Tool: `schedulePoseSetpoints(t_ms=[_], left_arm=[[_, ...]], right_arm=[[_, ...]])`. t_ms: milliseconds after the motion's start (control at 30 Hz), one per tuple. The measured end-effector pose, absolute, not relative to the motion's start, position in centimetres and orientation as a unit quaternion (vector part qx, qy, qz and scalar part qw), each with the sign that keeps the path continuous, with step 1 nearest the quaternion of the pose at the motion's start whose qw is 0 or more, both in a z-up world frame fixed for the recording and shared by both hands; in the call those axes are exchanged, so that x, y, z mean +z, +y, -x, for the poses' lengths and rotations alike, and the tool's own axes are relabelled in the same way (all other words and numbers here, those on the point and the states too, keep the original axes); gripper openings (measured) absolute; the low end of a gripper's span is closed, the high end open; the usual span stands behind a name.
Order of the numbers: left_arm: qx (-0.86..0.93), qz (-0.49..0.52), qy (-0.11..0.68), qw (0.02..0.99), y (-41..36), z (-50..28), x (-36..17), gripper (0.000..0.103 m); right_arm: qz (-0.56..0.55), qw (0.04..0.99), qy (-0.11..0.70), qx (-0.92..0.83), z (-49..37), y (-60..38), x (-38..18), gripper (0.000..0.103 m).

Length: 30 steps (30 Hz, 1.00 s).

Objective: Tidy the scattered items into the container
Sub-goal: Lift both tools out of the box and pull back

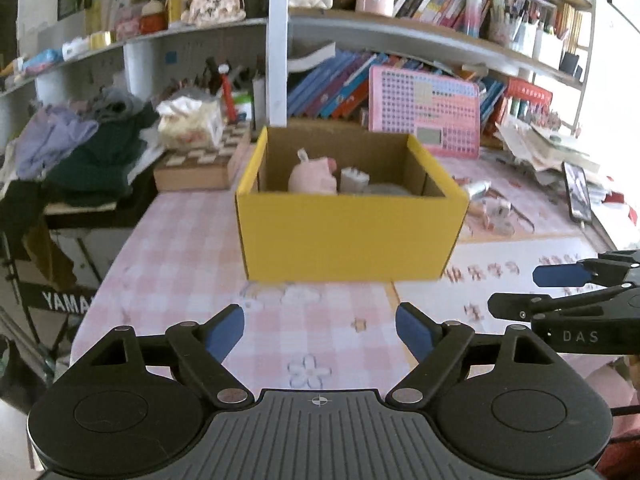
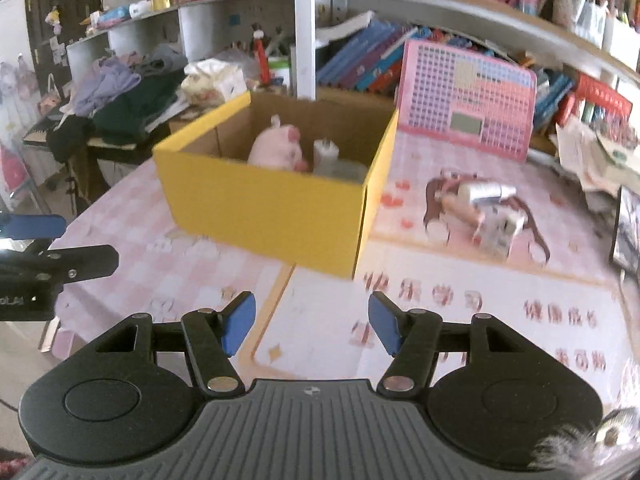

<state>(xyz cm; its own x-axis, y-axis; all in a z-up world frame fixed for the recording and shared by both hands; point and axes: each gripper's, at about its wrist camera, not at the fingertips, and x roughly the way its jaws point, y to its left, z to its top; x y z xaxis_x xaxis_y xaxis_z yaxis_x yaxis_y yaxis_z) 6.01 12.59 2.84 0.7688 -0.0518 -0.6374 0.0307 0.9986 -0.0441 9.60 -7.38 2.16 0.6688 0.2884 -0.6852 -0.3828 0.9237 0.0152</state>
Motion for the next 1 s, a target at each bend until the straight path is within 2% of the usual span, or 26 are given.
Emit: schedulePoseSetpoints(t_ms=[333,467,700,767,967,1000], left_arm=[[-0.032,-0.013,0.358,0.933,11.3,-4.4,2.0,0.085],[-0.032,-0.014,0.365,0.93,11.5,-3.8,1.9,0.085],[-0.031,-0.011,0.378,0.925,12.0,-3.4,1.4,0.086],[-0.03,-0.009,0.382,0.924,12.1,-3.4,1.3,0.091],[-0.03,-0.004,0.391,0.92,12.2,-3.5,0.9,0.093],[-0.031,-0.003,0.393,0.919,12.2,-3.6,0.8,0.093]], right_arm=[[0.093,0.907,0.363,0.193,-6.8,-5.9,1.4,0.063],[0.102,0.904,0.36,0.207,-5.9,-5.3,1.5,0.068],[0.105,0.896,0.372,0.22,-5.5,-4.7,1.2,0.068],[0.103,0.895,0.375,0.217,-5.5,-4.7,1.2,0.069],[0.108,0.893,0.383,0.212,-5.4,-4.7,0.9,0.077],[0.111,0.891,0.387,0.209,-5.4,-4.7,0.7,0.081]])
